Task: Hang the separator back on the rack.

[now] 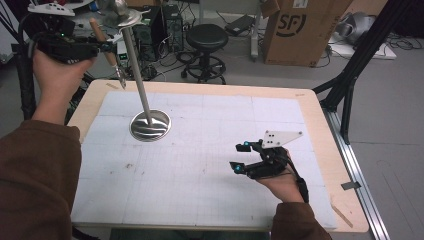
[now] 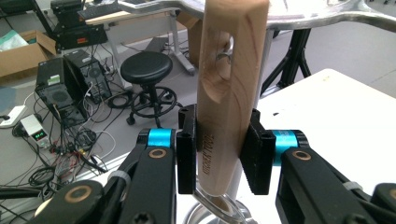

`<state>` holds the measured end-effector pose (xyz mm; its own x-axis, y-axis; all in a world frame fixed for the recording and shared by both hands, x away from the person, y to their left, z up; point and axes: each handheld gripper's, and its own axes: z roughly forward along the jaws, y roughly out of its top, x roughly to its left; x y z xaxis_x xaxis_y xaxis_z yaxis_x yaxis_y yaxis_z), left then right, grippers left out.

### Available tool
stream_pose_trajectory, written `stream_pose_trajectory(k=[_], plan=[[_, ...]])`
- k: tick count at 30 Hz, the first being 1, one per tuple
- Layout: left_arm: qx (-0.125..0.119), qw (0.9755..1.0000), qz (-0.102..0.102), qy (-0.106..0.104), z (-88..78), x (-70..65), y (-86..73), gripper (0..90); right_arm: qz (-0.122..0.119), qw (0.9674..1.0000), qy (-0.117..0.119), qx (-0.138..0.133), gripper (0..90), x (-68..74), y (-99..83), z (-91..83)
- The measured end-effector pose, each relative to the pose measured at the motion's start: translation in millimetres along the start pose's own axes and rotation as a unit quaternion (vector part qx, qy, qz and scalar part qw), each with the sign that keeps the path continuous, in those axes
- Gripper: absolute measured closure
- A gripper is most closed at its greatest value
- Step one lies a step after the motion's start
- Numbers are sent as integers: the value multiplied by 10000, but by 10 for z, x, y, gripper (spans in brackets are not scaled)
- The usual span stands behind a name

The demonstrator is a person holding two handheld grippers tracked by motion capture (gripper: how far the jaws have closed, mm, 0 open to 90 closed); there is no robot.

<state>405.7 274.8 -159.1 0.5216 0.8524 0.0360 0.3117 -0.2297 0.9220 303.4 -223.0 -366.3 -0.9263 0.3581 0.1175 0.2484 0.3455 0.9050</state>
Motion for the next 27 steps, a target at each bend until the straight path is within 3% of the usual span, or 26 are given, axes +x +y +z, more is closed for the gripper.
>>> stream_pose_trajectory(k=[4, 9, 13, 21, 27], plan=[[99, 9999, 37, 58, 17, -1, -9, 701, -14, 10000, 5, 7, 336, -1, -1, 9], [47, 10000, 37, -17, 36, -13, -27, 686, -24, 10000, -4, -2, 337, -1, 0, 4], [-68, 10000, 2, -60, 20, -19, -20, 574, -20, 10000, -8, 0, 337, -2, -1, 2], [-170, 9997, -134, -74, -38, -3, -80, 494, -5, 10000, 3, -14, 337, 4, 3, -7], [-130, 9994, -213, -220, -65, 34, -205, 463, -25, 10000, -10, -28, 337, 6, 5, -8]])
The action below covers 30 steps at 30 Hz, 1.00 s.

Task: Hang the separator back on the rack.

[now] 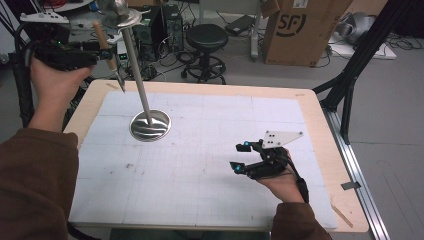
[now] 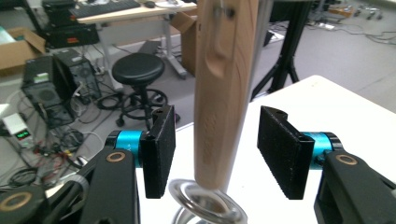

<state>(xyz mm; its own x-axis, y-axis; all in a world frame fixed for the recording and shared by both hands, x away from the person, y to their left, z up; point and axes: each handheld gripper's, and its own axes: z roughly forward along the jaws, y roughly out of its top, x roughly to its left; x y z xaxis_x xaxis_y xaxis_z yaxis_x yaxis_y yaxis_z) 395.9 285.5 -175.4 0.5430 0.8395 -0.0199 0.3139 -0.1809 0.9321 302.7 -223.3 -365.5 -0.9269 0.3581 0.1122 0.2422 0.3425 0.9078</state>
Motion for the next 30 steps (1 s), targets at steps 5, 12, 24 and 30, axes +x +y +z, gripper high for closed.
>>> stream_pose_trajectory(k=[5, 12, 24, 30], plan=[[-1, 10000, -56, -24, -42, 13, -107, 433, 10, 10000, -8, 4, 337, 1, 4, -1], [-71, 10000, -58, -39, -132, -18, -207, 376, 14, 10000, -8, 1, 337, -2, 5, -4], [-320, 9988, -1, -358, -244, -191, -349, 312, 10, 10000, -39, -50, 337, -5, 9, -42], [-394, 9981, 43, -472, -260, -265, -464, 298, 14, 10000, -68, -65, 337, -10, 3, -68]])
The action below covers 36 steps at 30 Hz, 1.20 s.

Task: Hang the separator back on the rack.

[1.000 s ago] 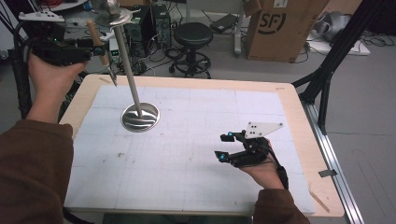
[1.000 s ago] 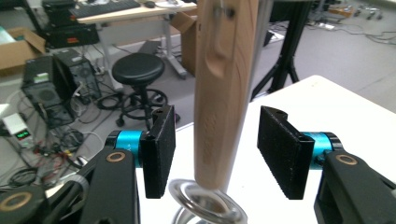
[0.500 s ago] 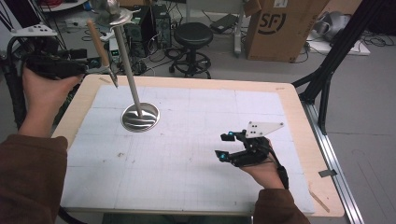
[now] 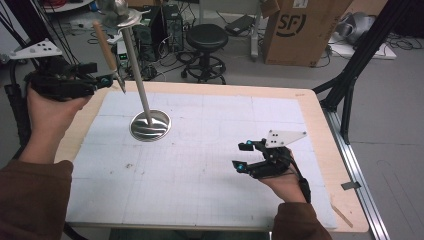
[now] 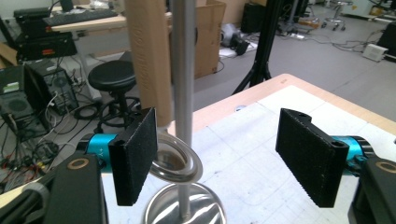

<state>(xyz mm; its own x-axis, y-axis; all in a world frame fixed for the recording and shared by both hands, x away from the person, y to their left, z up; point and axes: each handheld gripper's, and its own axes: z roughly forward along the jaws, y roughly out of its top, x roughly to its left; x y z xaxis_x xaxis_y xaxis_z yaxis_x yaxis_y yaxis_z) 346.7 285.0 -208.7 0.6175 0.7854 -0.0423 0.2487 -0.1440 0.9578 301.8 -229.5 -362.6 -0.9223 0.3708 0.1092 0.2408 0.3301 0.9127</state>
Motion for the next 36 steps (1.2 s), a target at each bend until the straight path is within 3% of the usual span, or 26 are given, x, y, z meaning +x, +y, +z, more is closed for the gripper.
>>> stream_pose_trajectory(k=[8, 19, 29, 36], plan=[[-109, 9995, 37, -293, -27, -95, -143, 284, 12, 10000, -8, -24, 337, -1, 0, -15], [-108, 9972, 190, -721, 71, -254, -376, 245, 13, 10000, -66, -59, 337, -9, -2, -45], [-140, 9955, 0, -937, 268, -347, -648, 241, 35, 10000, -69, -32, 337, -19, -11, -47], [-20, 9950, 281, -954, 343, -474, -742, 219, 53, 9999, -101, -29, 337, -32, -22, -61]])
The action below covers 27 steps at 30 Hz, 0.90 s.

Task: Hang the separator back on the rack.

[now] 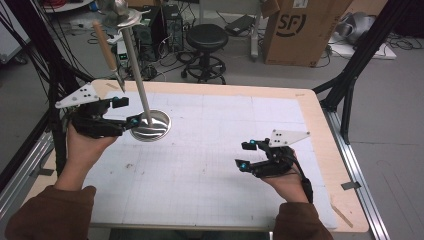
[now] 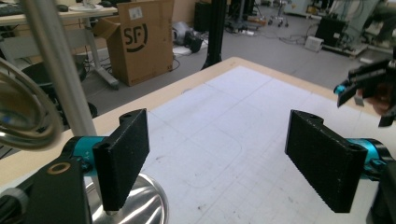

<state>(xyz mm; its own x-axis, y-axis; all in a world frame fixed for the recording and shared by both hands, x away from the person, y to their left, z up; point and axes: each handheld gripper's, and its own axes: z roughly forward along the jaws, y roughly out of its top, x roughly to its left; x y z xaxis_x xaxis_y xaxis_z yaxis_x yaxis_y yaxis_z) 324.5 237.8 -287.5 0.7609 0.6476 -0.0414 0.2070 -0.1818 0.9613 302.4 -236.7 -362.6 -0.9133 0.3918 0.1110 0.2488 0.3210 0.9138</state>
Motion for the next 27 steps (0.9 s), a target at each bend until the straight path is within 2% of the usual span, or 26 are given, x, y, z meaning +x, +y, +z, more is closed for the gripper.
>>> stream_pose_trajectory(k=[6, 12, 15, 18, 27], plan=[[76, 9999, 106, -75, 89, -88, -144, 199, 46, 10000, -25, 32, 337, -11, -19, -3], [61, 9998, 29, -172, 156, -128, -323, 178, 58, 10000, -31, 47, 336, -19, -31, -4], [80, 9997, 123, -208, 141, -156, -376, 167, 41, 10000, -36, 31, 336, -21, -31, -8], [26, 9996, 68, -256, 118, -163, -420, 167, 51, 10000, -43, 29, 336, -24, -37, -11], [136, 9993, -5, -350, 172, -139, -536, 165, 58, 9999, -100, 89, 336, -37, -56, 11]])
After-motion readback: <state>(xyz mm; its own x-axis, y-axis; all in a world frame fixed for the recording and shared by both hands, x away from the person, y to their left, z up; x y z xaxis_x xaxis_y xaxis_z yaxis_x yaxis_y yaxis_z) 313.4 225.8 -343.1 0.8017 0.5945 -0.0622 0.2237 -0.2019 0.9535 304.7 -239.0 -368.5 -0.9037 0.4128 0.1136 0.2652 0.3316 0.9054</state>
